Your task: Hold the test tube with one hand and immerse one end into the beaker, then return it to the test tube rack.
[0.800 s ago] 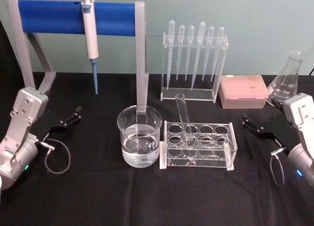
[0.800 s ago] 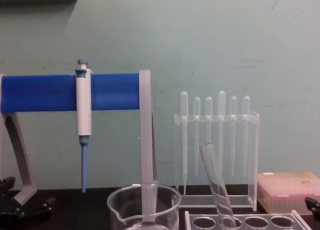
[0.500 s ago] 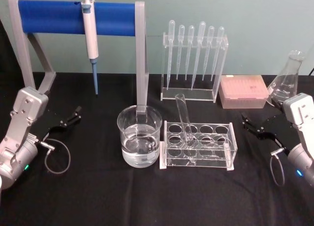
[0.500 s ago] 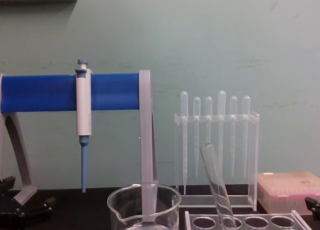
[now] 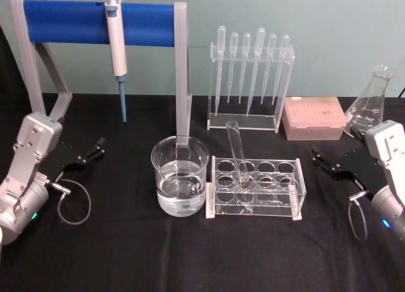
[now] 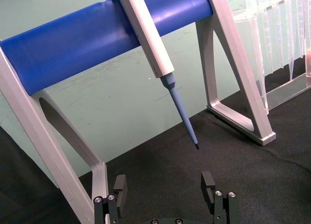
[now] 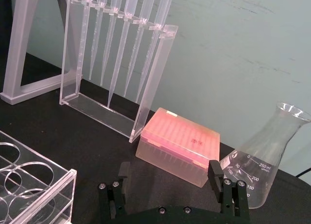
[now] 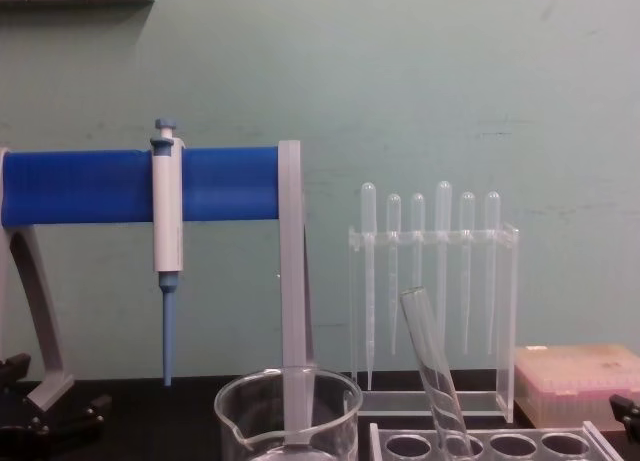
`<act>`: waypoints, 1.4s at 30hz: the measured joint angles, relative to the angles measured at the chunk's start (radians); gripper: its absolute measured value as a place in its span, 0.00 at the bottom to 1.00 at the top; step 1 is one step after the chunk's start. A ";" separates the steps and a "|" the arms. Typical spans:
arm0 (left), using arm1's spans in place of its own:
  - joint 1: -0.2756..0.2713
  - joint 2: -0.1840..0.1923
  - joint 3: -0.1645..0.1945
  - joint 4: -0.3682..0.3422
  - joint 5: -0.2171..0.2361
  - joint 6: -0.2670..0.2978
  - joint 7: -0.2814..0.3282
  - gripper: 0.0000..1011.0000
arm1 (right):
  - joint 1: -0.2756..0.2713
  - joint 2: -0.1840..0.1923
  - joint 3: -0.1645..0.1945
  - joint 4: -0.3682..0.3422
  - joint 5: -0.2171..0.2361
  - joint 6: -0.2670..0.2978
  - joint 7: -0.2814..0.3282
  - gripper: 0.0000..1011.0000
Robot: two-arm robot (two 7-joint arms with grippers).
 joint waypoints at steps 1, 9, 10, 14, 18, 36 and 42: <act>0.000 0.000 0.000 0.000 0.000 0.000 0.000 0.99 | 0.000 0.000 0.000 0.000 0.000 0.000 0.000 0.99; 0.000 0.000 0.000 0.000 0.000 0.000 0.000 0.99 | 0.000 0.000 0.000 0.000 0.000 0.000 0.000 0.99; 0.000 0.000 0.000 0.000 0.000 0.000 0.000 0.99 | 0.000 0.000 0.000 0.000 0.000 0.000 0.000 0.99; 0.000 0.000 0.000 0.000 0.000 0.000 0.000 0.99 | -0.004 0.001 0.003 -0.005 -0.001 0.000 -0.001 0.99; 0.000 0.000 0.000 0.000 0.000 0.000 0.000 0.99 | -0.051 0.025 0.023 -0.063 -0.019 0.011 -0.023 0.99; 0.000 0.000 0.000 0.000 0.000 0.000 0.000 0.99 | -0.200 0.170 0.073 -0.408 0.134 0.121 0.233 0.99; 0.000 0.000 0.000 0.000 0.000 0.000 0.000 0.99 | -0.100 0.120 0.023 -0.384 0.170 0.183 0.363 0.99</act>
